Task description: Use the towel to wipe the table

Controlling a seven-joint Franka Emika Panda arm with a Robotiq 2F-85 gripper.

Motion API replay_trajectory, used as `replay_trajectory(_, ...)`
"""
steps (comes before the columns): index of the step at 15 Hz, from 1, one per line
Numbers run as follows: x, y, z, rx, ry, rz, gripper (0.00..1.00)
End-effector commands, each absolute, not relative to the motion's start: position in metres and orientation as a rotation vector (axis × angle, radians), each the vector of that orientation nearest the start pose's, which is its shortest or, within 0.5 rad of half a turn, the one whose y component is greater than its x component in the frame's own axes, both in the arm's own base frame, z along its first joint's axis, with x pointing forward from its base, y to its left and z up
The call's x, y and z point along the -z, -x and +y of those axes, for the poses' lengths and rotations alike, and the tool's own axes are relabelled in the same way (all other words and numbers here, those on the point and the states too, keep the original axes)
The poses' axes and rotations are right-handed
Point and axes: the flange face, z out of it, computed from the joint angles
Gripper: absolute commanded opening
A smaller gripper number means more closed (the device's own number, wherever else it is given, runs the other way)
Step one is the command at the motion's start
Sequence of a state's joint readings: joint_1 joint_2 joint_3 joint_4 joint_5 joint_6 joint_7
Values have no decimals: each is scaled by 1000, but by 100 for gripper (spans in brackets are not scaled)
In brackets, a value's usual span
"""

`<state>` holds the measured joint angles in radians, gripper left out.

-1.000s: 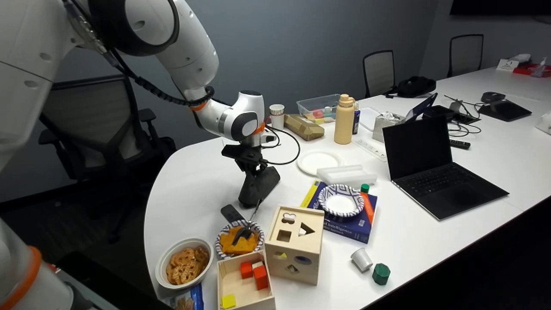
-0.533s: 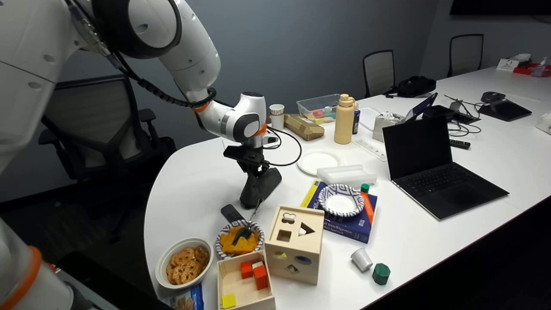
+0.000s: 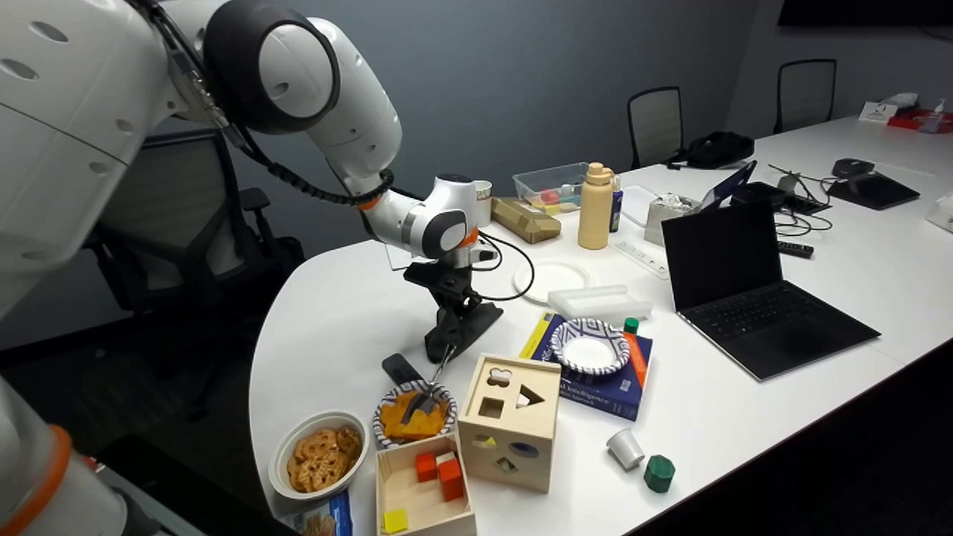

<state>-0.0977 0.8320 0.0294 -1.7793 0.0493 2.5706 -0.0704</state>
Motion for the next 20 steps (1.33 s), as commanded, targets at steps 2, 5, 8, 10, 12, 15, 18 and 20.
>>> replay_trajectory(2, -75, -653, -70, -7, 3106, 260, 2)
replay_trajectory(5, -75, -655, -91, 50, 3116, 405, 2)
replay_trajectory(8, -72, -652, -106, 31, 3124, 536, 2)
replay_trajectory(10, -68, -649, -113, -23, 3121, 600, 2)
replay_trajectory(12, -60, -645, -112, -117, 3113, 604, 2)
replay_trajectory(15, -56, -647, -99, -247, 3079, 491, 2)
replay_trajectory(18, -52, -656, -76, -330, 3028, 278, 2)
replay_trajectory(20, -49, -666, -62, -341, 3027, 204, 2)
